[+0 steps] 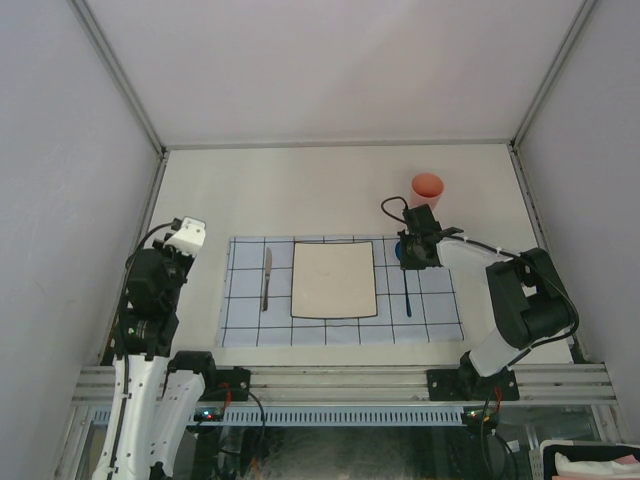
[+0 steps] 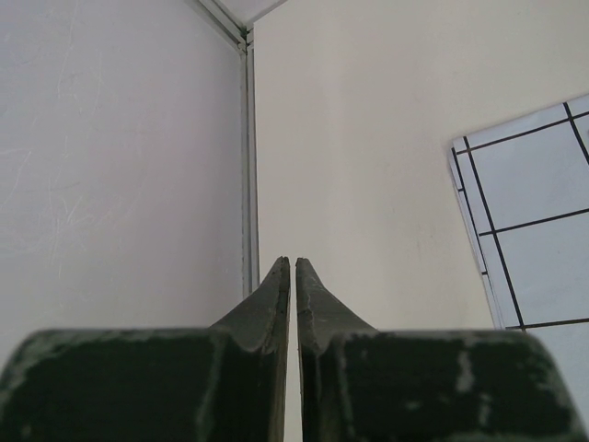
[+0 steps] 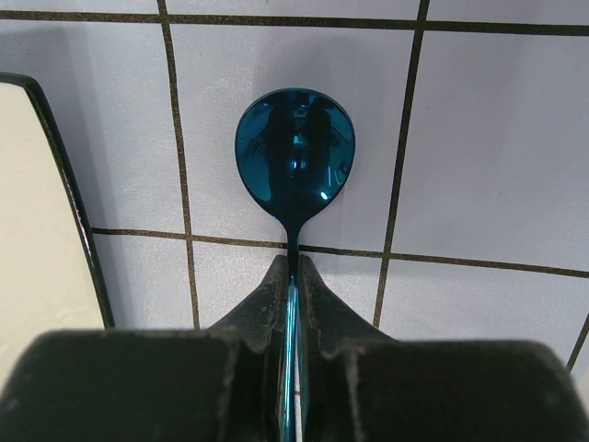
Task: Set the dinner table for one person
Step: Adjust the spoon with the napkin.
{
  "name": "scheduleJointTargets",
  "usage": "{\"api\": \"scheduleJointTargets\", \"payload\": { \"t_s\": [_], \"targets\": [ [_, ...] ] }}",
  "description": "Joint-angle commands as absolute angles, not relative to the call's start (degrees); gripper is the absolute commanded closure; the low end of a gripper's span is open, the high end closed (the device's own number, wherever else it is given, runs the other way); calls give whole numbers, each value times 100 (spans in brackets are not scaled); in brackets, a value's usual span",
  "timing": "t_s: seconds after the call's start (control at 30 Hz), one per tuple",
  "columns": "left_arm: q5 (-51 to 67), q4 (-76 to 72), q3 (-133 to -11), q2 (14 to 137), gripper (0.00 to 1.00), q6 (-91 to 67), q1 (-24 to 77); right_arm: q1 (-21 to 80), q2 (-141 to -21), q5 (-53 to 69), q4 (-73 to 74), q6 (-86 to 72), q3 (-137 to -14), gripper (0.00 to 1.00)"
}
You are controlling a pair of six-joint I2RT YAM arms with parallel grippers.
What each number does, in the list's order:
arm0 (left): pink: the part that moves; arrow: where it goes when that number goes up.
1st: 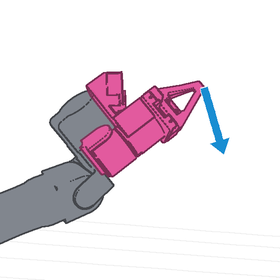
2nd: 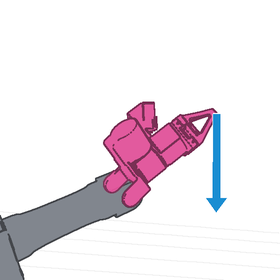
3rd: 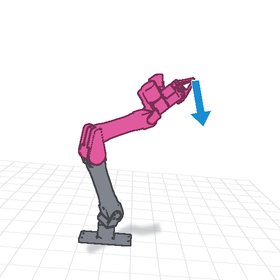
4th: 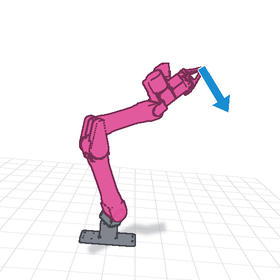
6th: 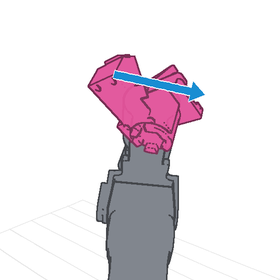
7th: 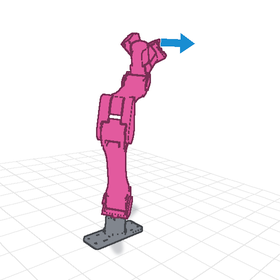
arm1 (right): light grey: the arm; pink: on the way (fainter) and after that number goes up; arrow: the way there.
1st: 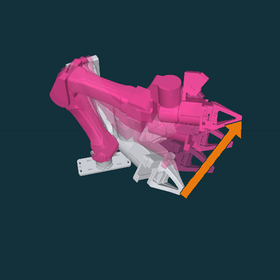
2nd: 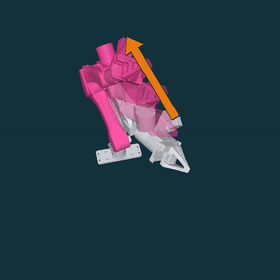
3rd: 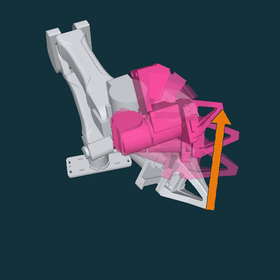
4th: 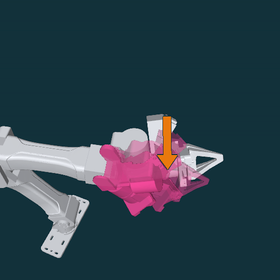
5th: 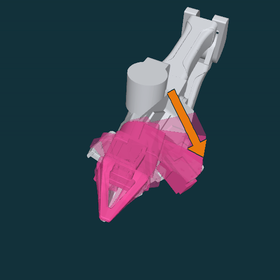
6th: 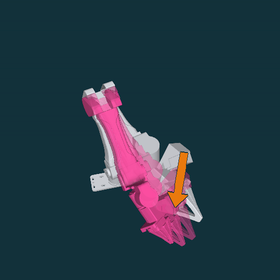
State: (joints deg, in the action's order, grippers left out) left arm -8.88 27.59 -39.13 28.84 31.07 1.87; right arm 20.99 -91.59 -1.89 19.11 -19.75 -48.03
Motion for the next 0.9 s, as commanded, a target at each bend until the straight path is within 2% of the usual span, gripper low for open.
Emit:
{"api": "scheduleJointTargets", "payload": {
  "t_s": [0.0,0.2,0.3,0.4,0.47,0.53,0.73,0.87],
  "targets": [
    [-923,2592,-3920,2814,91,3195,217,2116,-9227,-283,1696,-2083,-4784,100],
    [-908,2593,-3927,2812,92,3221,220,2126,-9242,-160,1675,-1991,-4785,100],
    [-905,2584,-3929,2812,92,3230,218,2127,-9258,-128,1641,-1982,-4785,82],
    [-905,2587,-3929,2820,92,3226,213,2113,-9273,-216,1663,-2022,-4800,70],
    [-901,2588,-3935,2816,92,3226,218,2111,-9307,-236,1690,-2032,-4833,55],
    [-897,2593,-3938,2828,92,3226,219,2105,-9330,-254,1722,-2030,-4857,44],
    [-900,2593,-3938,2846,92,3226,217,2085,-9257,-347,1793,-2044,-4857,31],
    [-991,2536,-3893,2835,92,3331,219,2074,-8857,-486,2006,-1896,-4858,16]
  ]
}}
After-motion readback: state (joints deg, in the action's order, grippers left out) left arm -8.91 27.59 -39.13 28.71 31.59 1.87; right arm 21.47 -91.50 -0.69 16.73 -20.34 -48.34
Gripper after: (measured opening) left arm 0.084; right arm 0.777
